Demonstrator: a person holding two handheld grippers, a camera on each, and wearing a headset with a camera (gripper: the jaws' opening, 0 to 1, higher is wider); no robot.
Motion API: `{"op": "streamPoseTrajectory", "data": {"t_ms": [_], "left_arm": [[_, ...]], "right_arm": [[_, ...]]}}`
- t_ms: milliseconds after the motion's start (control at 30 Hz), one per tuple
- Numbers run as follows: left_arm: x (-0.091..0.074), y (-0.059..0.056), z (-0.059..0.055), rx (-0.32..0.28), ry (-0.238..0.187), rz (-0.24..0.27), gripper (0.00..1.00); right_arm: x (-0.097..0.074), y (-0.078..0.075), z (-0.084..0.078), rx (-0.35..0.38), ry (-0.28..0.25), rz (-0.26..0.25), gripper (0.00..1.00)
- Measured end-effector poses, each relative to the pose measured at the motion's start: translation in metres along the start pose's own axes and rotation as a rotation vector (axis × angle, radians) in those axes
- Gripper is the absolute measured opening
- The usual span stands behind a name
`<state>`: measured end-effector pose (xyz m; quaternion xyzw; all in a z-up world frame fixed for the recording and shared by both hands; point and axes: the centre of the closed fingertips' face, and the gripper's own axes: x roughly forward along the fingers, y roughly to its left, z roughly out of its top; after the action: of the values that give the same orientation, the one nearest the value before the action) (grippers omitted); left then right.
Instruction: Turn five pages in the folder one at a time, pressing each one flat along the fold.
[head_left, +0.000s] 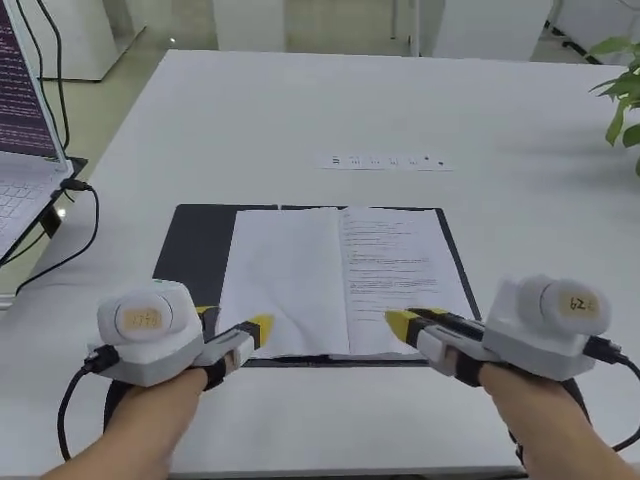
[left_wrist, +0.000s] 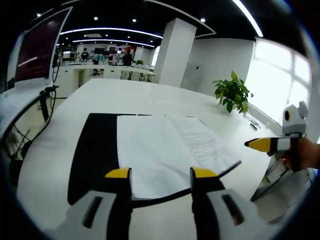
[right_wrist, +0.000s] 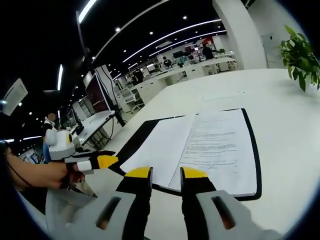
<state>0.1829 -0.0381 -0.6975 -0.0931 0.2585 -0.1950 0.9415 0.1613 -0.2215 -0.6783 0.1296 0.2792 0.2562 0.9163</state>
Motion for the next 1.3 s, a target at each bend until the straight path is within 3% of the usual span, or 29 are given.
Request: {"op": "streamPoseTrajectory", "data": {"t_ms": [300,467,600,733,933,1133,1300], "left_arm": [[-0.027,0.0,0.015,0.007,0.002,0.008,0.55],[-0.04,-0.004,0.021,0.042,0.004,0.001,0.61],[-0.049,-0.01,0.026,0.06,0.004,-0.014,0.67],[-0.056,-0.012,0.023,0.113,0.034,-0.016,0.72],[-0.068,-0.017,0.025,0.159,0.03,-0.016,0.81],[-0.073,-0.02,0.019,0.185,0.046,-0.01,0.95],[-0.076,-0.022,0.016,0.186,0.054,-0.012,0.99]], "right_arm": [[-0.012,-0.005,0.001,-0.027,0.018,-0.015,0.4],[-0.022,-0.01,0.003,-0.063,0.031,-0.033,0.55],[-0.031,-0.015,0.005,-0.084,0.031,-0.046,0.6],[-0.038,-0.022,0.003,-0.094,0.028,-0.063,0.65],[-0.049,-0.039,0.003,-0.12,-0.006,-0.138,0.82],[-0.055,-0.042,0.006,-0.151,-0.055,-0.155,0.95],[-0.055,-0.041,0.007,-0.181,-0.06,-0.146,0.97]]}}
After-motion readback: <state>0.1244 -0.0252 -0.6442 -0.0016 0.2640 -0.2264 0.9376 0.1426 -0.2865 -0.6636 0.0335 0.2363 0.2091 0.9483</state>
